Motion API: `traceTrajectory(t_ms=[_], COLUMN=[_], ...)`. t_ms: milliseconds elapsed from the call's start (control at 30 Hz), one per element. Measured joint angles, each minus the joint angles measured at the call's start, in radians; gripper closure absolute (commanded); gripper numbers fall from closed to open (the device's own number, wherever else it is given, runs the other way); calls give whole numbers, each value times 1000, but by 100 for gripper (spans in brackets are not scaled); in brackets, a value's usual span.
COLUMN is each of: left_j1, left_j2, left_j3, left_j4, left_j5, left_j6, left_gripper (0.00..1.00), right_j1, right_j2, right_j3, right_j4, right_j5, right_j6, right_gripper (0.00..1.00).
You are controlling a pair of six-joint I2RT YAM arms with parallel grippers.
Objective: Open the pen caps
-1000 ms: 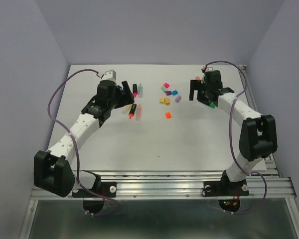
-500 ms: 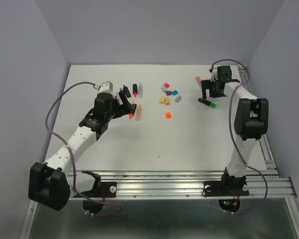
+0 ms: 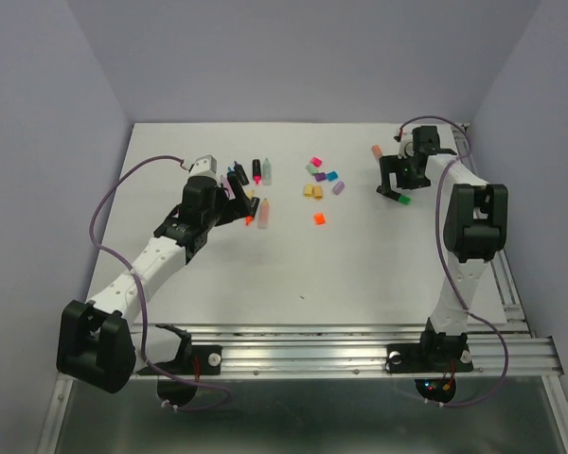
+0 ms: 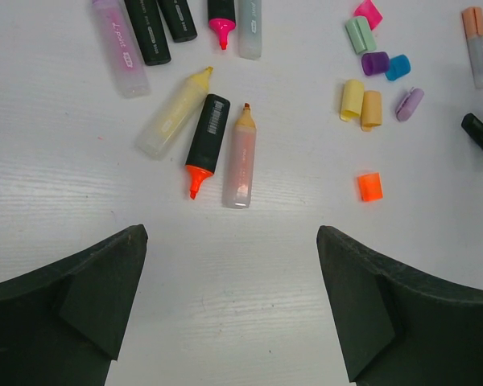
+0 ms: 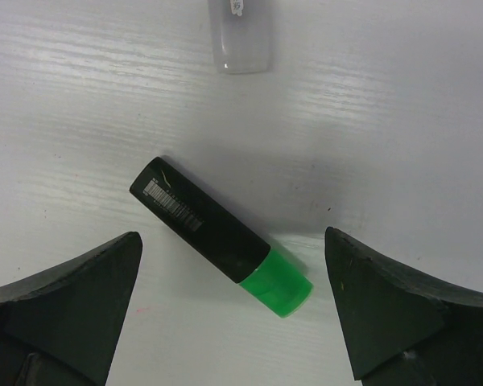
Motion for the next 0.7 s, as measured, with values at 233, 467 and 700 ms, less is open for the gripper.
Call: traceTrajectory(t_ms=[233,467,700], left_j1=[0,0,0], left_j2=[0,-8,-23], left_j3=[0,0,0], left_j4=[2,6,7], left_j5=[0,0,0], left_j6=[0,0,0], left_gripper=[1,1,1], right_j1=[0,0,0], right_j2=[16,8,-42], right_j3=[-2,-39,-114], right_j4=[-16,-8,6], right_j5=[-22,-60,-57], right_j6=[15,41,89], right_gripper=[0,0,3])
